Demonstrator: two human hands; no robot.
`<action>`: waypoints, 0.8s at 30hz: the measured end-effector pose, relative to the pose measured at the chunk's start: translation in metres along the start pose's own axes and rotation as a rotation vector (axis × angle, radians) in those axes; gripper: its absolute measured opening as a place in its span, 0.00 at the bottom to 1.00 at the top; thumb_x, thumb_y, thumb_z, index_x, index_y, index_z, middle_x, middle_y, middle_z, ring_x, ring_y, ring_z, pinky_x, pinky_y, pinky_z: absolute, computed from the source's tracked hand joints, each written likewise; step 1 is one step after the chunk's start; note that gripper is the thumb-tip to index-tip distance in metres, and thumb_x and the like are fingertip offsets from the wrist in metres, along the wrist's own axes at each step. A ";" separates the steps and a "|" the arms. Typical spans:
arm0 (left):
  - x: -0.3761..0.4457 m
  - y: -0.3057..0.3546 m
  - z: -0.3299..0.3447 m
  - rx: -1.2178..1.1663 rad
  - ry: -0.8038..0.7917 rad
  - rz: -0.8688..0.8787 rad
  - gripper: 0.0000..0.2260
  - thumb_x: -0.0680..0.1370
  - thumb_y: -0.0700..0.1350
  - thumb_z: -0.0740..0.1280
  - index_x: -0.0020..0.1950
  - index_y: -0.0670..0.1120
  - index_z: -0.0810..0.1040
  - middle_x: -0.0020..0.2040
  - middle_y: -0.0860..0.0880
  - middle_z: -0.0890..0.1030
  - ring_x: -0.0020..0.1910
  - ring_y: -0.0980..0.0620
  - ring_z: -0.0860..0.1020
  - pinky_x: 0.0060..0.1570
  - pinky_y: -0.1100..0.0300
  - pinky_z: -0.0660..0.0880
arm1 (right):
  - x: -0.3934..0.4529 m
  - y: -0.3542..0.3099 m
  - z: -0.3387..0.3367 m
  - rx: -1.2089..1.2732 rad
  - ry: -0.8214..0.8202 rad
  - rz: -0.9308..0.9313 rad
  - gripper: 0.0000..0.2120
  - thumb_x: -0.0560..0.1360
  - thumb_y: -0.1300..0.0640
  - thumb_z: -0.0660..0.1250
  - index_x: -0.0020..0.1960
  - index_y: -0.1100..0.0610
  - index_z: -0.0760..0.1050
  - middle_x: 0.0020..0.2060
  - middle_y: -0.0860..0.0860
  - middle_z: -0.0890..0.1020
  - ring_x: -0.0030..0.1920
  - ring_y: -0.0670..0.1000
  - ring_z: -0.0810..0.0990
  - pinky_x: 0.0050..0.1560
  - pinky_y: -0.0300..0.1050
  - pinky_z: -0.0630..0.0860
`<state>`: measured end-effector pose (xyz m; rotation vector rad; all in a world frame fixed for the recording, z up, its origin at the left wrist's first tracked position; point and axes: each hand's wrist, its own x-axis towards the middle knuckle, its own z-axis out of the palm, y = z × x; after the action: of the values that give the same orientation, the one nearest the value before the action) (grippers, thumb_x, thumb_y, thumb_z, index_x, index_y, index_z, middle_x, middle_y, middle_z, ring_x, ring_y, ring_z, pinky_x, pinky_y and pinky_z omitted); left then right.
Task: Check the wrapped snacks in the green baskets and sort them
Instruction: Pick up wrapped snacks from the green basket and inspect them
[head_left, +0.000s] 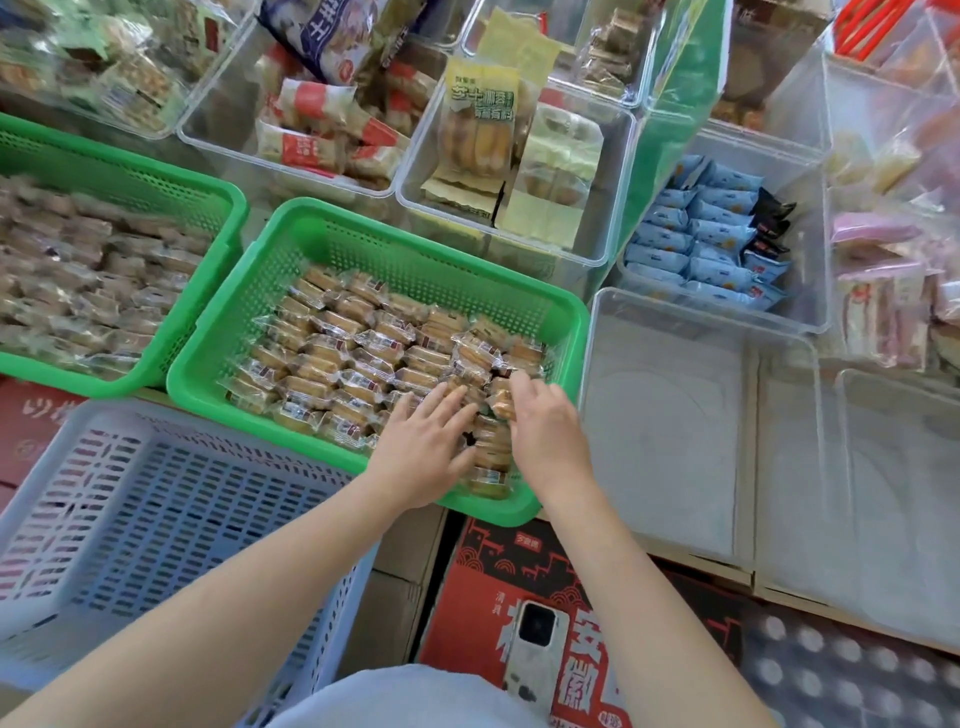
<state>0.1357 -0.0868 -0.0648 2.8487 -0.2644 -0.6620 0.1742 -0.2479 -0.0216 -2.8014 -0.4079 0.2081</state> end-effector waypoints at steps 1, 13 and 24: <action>-0.001 0.000 0.001 -0.004 0.005 -0.006 0.30 0.84 0.63 0.47 0.84 0.53 0.49 0.84 0.52 0.46 0.82 0.51 0.41 0.79 0.42 0.43 | 0.002 0.001 0.002 0.001 -0.007 0.002 0.11 0.75 0.69 0.64 0.52 0.56 0.67 0.46 0.54 0.77 0.47 0.56 0.73 0.46 0.50 0.70; 0.002 0.000 0.003 -0.057 0.021 -0.056 0.33 0.83 0.63 0.46 0.83 0.52 0.39 0.83 0.53 0.41 0.81 0.51 0.36 0.79 0.43 0.40 | 0.005 0.000 -0.002 -0.042 -0.012 -0.071 0.13 0.74 0.71 0.63 0.54 0.58 0.72 0.46 0.54 0.80 0.46 0.57 0.75 0.45 0.50 0.71; 0.003 -0.002 0.007 -0.077 0.040 -0.049 0.33 0.83 0.64 0.46 0.83 0.52 0.40 0.83 0.53 0.42 0.81 0.51 0.37 0.79 0.43 0.40 | 0.004 0.014 0.015 0.082 0.177 -0.109 0.19 0.70 0.69 0.74 0.59 0.60 0.75 0.47 0.55 0.82 0.45 0.57 0.78 0.45 0.52 0.79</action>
<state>0.1353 -0.0865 -0.0721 2.7993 -0.1592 -0.6100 0.1788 -0.2554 -0.0405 -2.6799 -0.4954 -0.0459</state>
